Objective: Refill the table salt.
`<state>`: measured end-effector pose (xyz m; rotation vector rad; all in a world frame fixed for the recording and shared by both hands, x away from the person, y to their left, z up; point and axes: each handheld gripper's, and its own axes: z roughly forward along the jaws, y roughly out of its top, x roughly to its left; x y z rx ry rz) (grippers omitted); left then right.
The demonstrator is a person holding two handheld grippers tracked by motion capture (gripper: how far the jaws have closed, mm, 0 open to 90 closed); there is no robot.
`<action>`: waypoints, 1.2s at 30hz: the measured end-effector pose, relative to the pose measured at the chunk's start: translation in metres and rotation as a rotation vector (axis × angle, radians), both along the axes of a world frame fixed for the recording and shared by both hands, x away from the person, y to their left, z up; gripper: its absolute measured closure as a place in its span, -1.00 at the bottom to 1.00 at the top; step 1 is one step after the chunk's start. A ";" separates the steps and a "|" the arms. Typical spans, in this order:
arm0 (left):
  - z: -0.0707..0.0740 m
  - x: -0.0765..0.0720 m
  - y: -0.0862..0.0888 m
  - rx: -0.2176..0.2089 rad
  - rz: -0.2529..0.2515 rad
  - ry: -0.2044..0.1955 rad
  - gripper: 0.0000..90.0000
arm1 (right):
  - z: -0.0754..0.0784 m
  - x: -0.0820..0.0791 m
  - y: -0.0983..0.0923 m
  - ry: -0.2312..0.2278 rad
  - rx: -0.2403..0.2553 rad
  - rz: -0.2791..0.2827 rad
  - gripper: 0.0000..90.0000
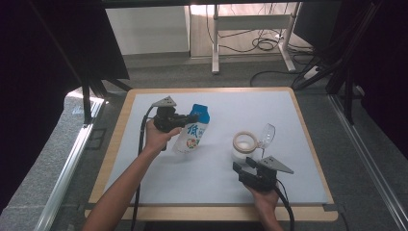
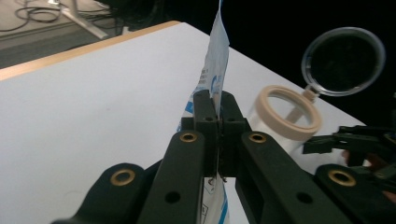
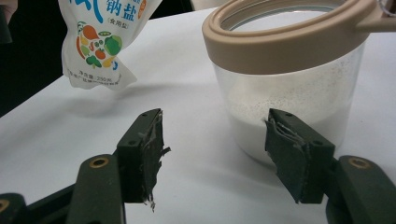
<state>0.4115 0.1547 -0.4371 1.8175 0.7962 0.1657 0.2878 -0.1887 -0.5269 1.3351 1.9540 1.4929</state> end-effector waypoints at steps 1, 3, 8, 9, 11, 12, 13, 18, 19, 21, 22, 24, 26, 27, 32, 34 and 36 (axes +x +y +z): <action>-0.001 0.000 0.003 0.003 0.011 -0.003 0.99 | 0.000 0.000 0.000 0.002 -0.001 0.001 -0.16; -0.005 0.000 0.009 0.005 0.035 -0.006 0.99 | 0.000 0.000 0.001 0.000 -0.003 0.002 -0.16; -0.014 -0.002 0.021 0.009 0.088 -0.010 0.99 | -0.001 0.000 0.001 0.001 -0.005 0.001 -0.16; -0.016 -0.004 0.024 0.003 0.099 -0.016 0.99 | -0.001 0.000 0.001 0.001 -0.005 0.001 -0.16; -0.018 -0.007 0.030 -0.019 0.119 -0.018 0.99 | -0.001 -0.001 0.001 0.001 -0.007 0.000 -0.16; -0.018 -0.009 0.032 -0.024 0.129 -0.022 0.99 | -0.001 -0.001 0.001 0.001 -0.007 0.000 -0.16; -0.018 -0.009 0.032 -0.024 0.129 -0.022 0.99 | -0.001 -0.001 0.001 0.001 -0.007 0.000 -0.16; -0.021 -0.022 0.047 -0.028 0.166 -0.043 0.98 | -0.001 -0.005 -0.003 0.000 -0.009 -0.005 -0.16; -0.022 -0.024 0.050 -0.029 0.169 -0.042 0.98 | -0.002 -0.005 -0.004 0.000 -0.008 -0.006 -0.16; -0.022 -0.027 0.055 -0.025 0.184 -0.047 0.98 | -0.002 -0.007 -0.007 -0.004 -0.006 -0.012 -0.16; -0.023 -0.029 0.057 -0.024 0.190 -0.048 0.98 | -0.002 -0.008 -0.009 -0.004 -0.002 -0.015 -0.16; -0.024 -0.032 0.060 -0.028 0.190 -0.050 0.97 | -0.002 -0.009 -0.012 -0.008 -0.001 -0.020 -0.16; -0.025 -0.035 0.062 -0.033 0.192 -0.048 0.97 | -0.001 -0.009 -0.016 -0.011 0.004 -0.027 -0.16; -0.025 -0.035 0.062 -0.033 0.192 -0.048 0.97 | -0.001 -0.009 -0.016 -0.011 0.004 -0.027 -0.16; -0.027 -0.041 0.069 -0.038 0.206 -0.055 0.93 | 0.001 -0.009 -0.020 -0.022 0.015 -0.041 -0.16; -0.029 -0.046 0.075 -0.053 0.212 -0.054 0.92 | 0.003 -0.010 -0.022 -0.027 0.020 -0.047 -0.16; -0.031 -0.048 0.079 -0.059 0.217 -0.054 0.91 | 0.003 -0.010 -0.022 -0.030 0.019 -0.048 -0.16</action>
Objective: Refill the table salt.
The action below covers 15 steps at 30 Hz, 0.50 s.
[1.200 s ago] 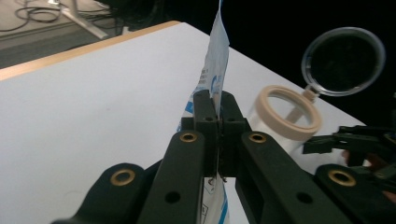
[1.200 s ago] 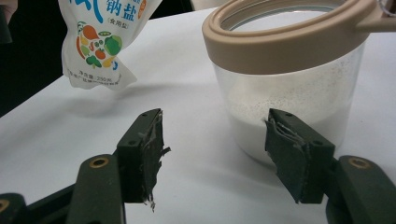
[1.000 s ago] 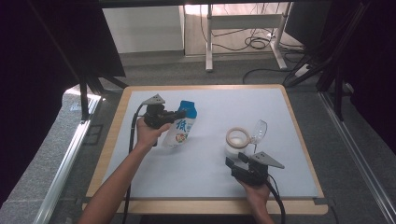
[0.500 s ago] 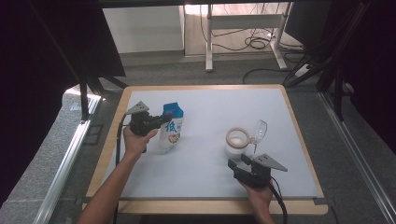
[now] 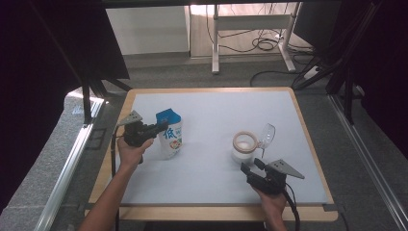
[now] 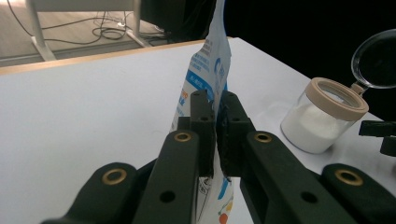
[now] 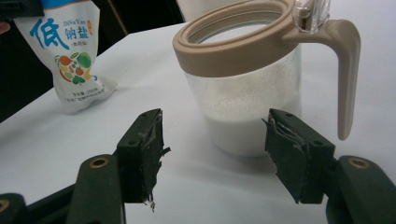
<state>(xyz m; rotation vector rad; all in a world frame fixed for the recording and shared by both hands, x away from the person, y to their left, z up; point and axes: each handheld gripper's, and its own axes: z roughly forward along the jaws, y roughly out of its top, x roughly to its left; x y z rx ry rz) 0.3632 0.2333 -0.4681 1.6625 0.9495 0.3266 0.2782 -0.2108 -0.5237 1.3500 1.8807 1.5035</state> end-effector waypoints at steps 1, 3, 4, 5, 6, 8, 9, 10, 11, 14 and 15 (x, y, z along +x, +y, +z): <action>-0.001 -0.001 0.001 0.000 0.002 0.001 0.91 | 0.000 0.000 0.000 0.001 0.003 0.000 -0.16; -0.002 -0.003 0.003 0.001 0.007 -0.002 0.88 | 0.000 0.000 -0.001 0.002 0.004 0.000 -0.16; -0.002 -0.004 0.003 0.005 0.006 0.000 0.87 | 0.000 0.000 -0.001 0.002 0.003 -0.001 -0.16; -0.002 -0.005 0.004 0.014 0.012 -0.006 0.85 | 0.000 0.000 -0.001 0.002 0.002 -0.001 -0.16; -0.002 -0.006 0.003 0.016 0.019 -0.013 0.81 | 0.000 0.000 -0.001 0.001 0.002 -0.002 -0.16; -0.002 -0.007 0.004 0.009 0.017 -0.018 0.71 | 0.000 0.001 -0.002 -0.001 0.003 -0.003 -0.16; -0.002 -0.008 0.003 0.002 0.024 -0.018 0.62 | 0.001 0.000 -0.002 0.000 0.004 -0.005 -0.16; -0.002 -0.009 0.003 0.002 0.022 -0.012 0.53 | 0.001 0.000 -0.003 0.000 0.003 -0.005 -0.16; -0.004 -0.009 0.003 -0.002 0.020 -0.004 0.45 | 0.001 0.000 -0.003 0.000 0.006 -0.008 -0.16; -0.008 -0.010 0.000 0.013 0.025 0.004 0.31 | 0.001 0.001 -0.004 0.000 0.008 -0.009 -0.16; -0.009 -0.010 0.000 0.021 0.026 0.008 0.28 | 0.001 0.001 -0.004 0.002 0.009 -0.010 -0.16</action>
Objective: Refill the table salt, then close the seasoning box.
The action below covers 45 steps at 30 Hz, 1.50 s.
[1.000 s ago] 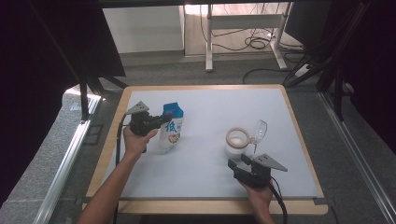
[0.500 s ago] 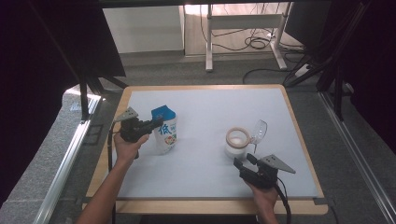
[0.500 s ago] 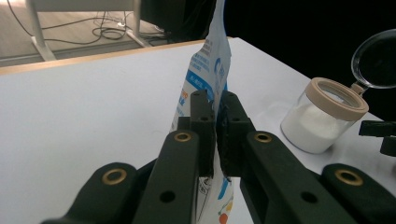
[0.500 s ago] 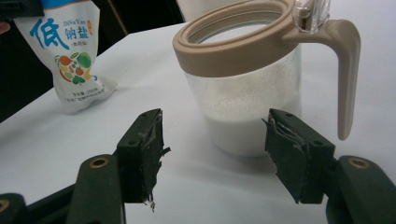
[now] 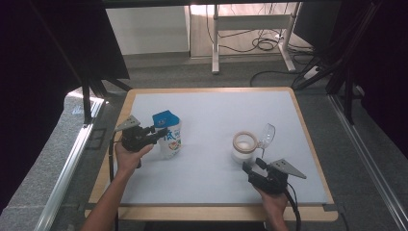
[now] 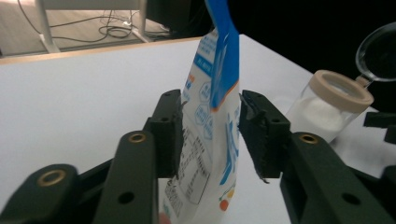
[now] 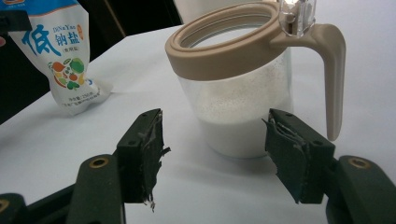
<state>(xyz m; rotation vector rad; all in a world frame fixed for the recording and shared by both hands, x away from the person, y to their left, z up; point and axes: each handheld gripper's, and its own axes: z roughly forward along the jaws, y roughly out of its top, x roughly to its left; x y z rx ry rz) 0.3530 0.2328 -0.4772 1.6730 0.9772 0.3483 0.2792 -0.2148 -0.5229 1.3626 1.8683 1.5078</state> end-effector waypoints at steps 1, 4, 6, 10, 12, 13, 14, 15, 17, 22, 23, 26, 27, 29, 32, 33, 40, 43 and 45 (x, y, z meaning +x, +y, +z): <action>-0.001 0.000 -0.001 0.004 0.000 0.001 0.22 | 0.000 0.000 0.000 -0.001 -0.002 0.000 -0.16; -0.003 -0.002 -0.002 0.013 -0.007 0.007 0.09 | 0.000 0.000 -0.001 0.000 -0.002 -0.001 -0.16; -0.003 -0.003 -0.002 0.019 -0.001 0.001 0.04 | 0.000 0.000 -0.001 -0.002 -0.002 -0.002 -0.16; -0.005 -0.006 -0.001 0.038 -0.005 0.012 -0.06 | 0.001 0.000 -0.003 -0.007 0.000 -0.001 -0.16; -0.007 -0.007 -0.001 0.045 -0.009 0.018 -0.08 | 0.002 0.000 -0.004 -0.010 0.001 0.000 -0.16; -0.008 -0.008 0.000 0.047 -0.012 0.023 -0.10 | 0.002 0.000 -0.005 -0.013 -0.001 0.002 -0.16; -0.009 -0.008 0.000 0.045 -0.016 0.030 -0.11 | 0.002 0.000 -0.006 -0.019 -0.006 0.006 -0.16; -0.010 -0.009 0.000 0.047 -0.017 0.033 -0.12 | 0.003 -0.001 -0.007 -0.020 -0.009 0.009 -0.16; -0.013 -0.010 0.000 0.056 -0.017 0.041 -0.15 | 0.003 -0.003 -0.010 -0.020 -0.011 0.009 -0.16; -0.020 -0.014 0.001 0.064 -0.004 0.050 -0.17 | 0.005 -0.008 -0.023 -0.036 -0.001 -0.016 -0.12; -0.021 -0.015 0.001 0.065 -0.003 0.049 -0.17 | 0.006 -0.009 -0.026 -0.042 0.004 -0.019 -0.06; -0.022 -0.017 0.002 0.057 -0.007 0.052 -0.17 | 0.009 -0.013 -0.035 -0.071 0.002 -0.031 0.16; -0.022 -0.018 0.002 0.059 -0.011 0.055 -0.17 | 0.010 -0.013 -0.037 -0.076 0.005 -0.030 0.24; -0.022 -0.019 0.002 0.060 -0.012 0.053 -0.17 | 0.013 -0.013 -0.041 -0.080 -0.003 -0.036 0.46; -0.024 -0.021 0.002 0.065 -0.013 0.055 -0.17 | 0.016 -0.012 -0.048 -0.083 -0.008 -0.038 0.75; -0.025 -0.022 0.001 0.068 -0.016 0.054 -0.16 | 0.017 -0.012 -0.049 -0.080 -0.009 -0.042 0.83; -0.031 -0.024 -0.001 0.078 -0.036 0.059 -0.16 | 0.028 -0.003 -0.060 -0.111 -0.028 -0.066 1.00; -0.033 -0.024 -0.002 0.080 -0.038 0.069 -0.16 | 0.036 0.006 -0.062 -0.134 -0.006 -0.085 1.00; -0.034 -0.023 -0.001 0.079 -0.038 0.073 -0.16 | 0.040 0.011 -0.060 -0.142 0.000 -0.080 1.00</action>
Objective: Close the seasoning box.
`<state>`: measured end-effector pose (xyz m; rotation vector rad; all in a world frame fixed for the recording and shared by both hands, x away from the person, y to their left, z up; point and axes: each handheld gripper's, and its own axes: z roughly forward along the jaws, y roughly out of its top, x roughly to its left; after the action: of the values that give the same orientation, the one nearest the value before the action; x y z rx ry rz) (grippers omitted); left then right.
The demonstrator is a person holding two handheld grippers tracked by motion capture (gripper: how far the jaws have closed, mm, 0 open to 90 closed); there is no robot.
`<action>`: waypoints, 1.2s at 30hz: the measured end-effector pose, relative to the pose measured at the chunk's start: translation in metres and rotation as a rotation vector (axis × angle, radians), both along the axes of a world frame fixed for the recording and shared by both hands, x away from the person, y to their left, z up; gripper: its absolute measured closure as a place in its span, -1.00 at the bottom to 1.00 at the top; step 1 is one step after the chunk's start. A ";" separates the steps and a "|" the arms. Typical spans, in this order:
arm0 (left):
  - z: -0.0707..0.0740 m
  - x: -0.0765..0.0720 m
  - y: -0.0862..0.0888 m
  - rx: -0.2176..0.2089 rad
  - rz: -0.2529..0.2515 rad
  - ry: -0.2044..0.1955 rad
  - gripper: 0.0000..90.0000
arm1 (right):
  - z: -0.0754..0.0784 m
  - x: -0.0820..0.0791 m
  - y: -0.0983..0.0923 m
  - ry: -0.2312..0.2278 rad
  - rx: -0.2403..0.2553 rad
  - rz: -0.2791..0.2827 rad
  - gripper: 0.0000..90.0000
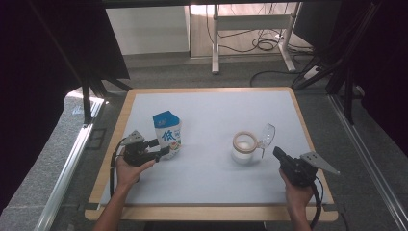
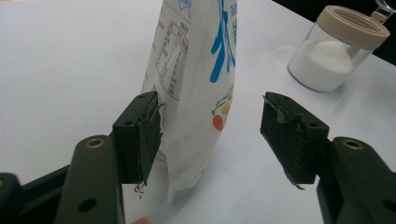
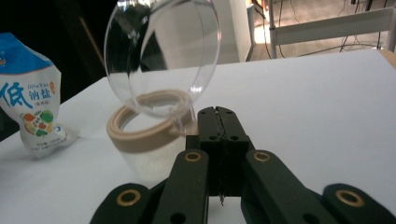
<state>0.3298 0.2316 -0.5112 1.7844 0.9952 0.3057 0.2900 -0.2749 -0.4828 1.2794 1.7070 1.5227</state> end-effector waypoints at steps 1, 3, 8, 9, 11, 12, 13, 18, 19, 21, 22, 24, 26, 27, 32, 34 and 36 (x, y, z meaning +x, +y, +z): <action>0.000 0.000 0.000 0.001 0.001 0.001 -0.16 | 0.002 0.002 0.001 -0.004 -0.001 -0.003 1.00; 0.000 0.000 0.001 -0.001 0.001 0.001 -0.16 | 0.005 0.005 0.002 -0.008 0.005 0.000 1.00; -0.003 -0.001 0.002 0.001 -0.007 0.013 -0.15 | 0.010 0.008 0.003 -0.024 0.009 -0.002 1.00; -0.003 -0.001 0.001 0.002 -0.006 0.013 -0.15 | 0.011 0.009 0.003 -0.027 0.004 0.000 1.00; -0.004 -0.002 0.001 0.003 -0.007 0.015 -0.15 | 0.013 0.011 0.005 -0.027 0.009 0.004 1.00; -0.004 -0.002 0.001 0.005 -0.006 0.015 -0.15 | 0.014 0.012 0.005 -0.031 0.006 0.004 1.00; -0.004 -0.003 0.002 0.005 -0.005 0.016 -0.15 | 0.015 0.013 0.006 -0.032 0.005 0.005 1.00; -0.006 -0.003 0.004 0.000 0.001 0.023 -0.15 | 0.015 0.017 0.011 -0.042 -0.026 0.005 1.00; -0.006 -0.004 0.005 -0.001 0.002 0.022 -0.15 | 0.015 0.018 0.012 -0.041 -0.027 0.005 1.00; -0.006 -0.004 0.006 -0.001 0.003 0.022 -0.15 | 0.015 0.019 0.013 -0.043 -0.027 0.007 1.00; -0.006 -0.005 0.006 -0.003 0.004 0.024 -0.15 | 0.016 0.019 0.014 -0.044 -0.029 0.007 1.00; -0.006 -0.005 0.005 -0.001 0.004 0.025 -0.15 | 0.017 0.019 0.015 -0.046 -0.036 0.004 1.00; -0.007 -0.005 0.005 0.001 0.000 0.027 -0.15 | 0.017 0.019 0.015 -0.050 -0.038 0.003 1.00; -0.007 -0.006 0.005 0.001 0.000 0.028 -0.15 | 0.017 0.019 0.015 -0.050 -0.040 0.001 1.00; -0.009 -0.006 0.003 0.010 -0.005 0.032 -0.15 | 0.018 0.017 0.016 -0.058 -0.046 0.006 1.00; -0.009 -0.006 0.003 0.014 -0.007 0.034 -0.15 | 0.019 0.017 0.018 -0.058 -0.045 0.007 1.00; -0.010 -0.006 0.002 0.014 -0.007 0.036 -0.15 | 0.019 0.017 0.018 -0.060 -0.047 0.008 1.00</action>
<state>0.3234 0.2339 -0.5212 1.8109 1.0139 0.2776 0.3066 -0.2568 -0.4636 1.1929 1.7024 1.5012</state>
